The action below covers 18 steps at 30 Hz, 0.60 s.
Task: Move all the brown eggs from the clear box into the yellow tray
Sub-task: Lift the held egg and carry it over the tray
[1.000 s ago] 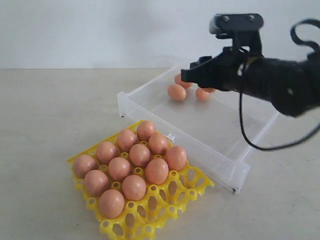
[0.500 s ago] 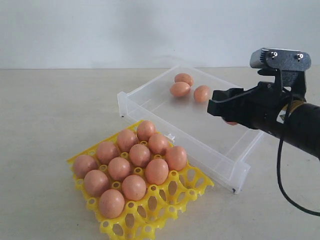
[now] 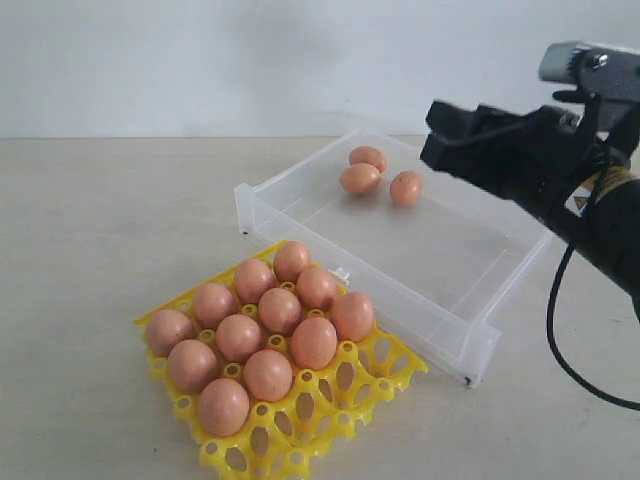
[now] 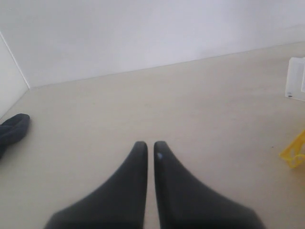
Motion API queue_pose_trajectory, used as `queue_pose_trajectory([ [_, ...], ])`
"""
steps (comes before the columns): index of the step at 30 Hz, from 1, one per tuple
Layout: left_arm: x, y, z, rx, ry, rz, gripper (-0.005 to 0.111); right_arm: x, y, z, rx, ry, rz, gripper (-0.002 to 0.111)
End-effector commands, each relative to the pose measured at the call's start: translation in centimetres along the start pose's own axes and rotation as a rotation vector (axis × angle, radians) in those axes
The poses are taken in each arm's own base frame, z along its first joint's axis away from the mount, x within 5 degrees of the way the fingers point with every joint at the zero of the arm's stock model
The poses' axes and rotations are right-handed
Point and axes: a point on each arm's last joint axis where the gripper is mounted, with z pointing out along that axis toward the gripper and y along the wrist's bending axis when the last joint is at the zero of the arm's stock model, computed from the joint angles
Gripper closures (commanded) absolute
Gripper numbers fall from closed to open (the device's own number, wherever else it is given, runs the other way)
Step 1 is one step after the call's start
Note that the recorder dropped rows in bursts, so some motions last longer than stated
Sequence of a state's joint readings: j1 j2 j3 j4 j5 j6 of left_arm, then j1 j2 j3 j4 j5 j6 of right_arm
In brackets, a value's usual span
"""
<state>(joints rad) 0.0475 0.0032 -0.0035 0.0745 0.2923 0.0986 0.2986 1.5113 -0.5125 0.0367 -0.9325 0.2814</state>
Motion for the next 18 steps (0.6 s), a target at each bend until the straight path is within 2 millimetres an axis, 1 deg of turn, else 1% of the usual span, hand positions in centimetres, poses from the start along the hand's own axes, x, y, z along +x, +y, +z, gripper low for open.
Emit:
queue_pose_trajectory([
  [1,0.1,0.0,0.0,-0.002,0.001,-0.003,0.103,-2.7,0.9,-0.5,-0.098,-0.268,0.044,0.108],
  [4,0.1,0.0,0.0,-0.002,0.001,-0.003,0.103,-2.5,1.4,-0.5,-0.169,-0.24,0.14,0.108],
  [6,0.1,0.0,0.0,-0.002,0.001,-0.003,0.103,-2.0,2.2,-0.6,-0.261,-0.171,0.196,0.108],
  [8,0.1,0.0,0.0,-0.002,0.001,-0.003,0.103,-1.6,3.4,-0.7,-0.391,-0.093,0.244,0.108],
  [11,0.1,0.0,0.0,-0.002,0.001,-0.003,0.103,-1.3,5.6,-0.9,-0.617,0.036,0.212,0.108],
  [14,0.1,0.0,0.0,-0.002,0.001,-0.003,0.103,-1.6,7.4,-0.9,-0.813,0.144,0.142,0.108],
  [18,0.1,0.0,0.0,-0.002,0.001,-0.003,0.103,-2.1,9.1,-0.9,-0.955,0.229,0.083,0.108],
])
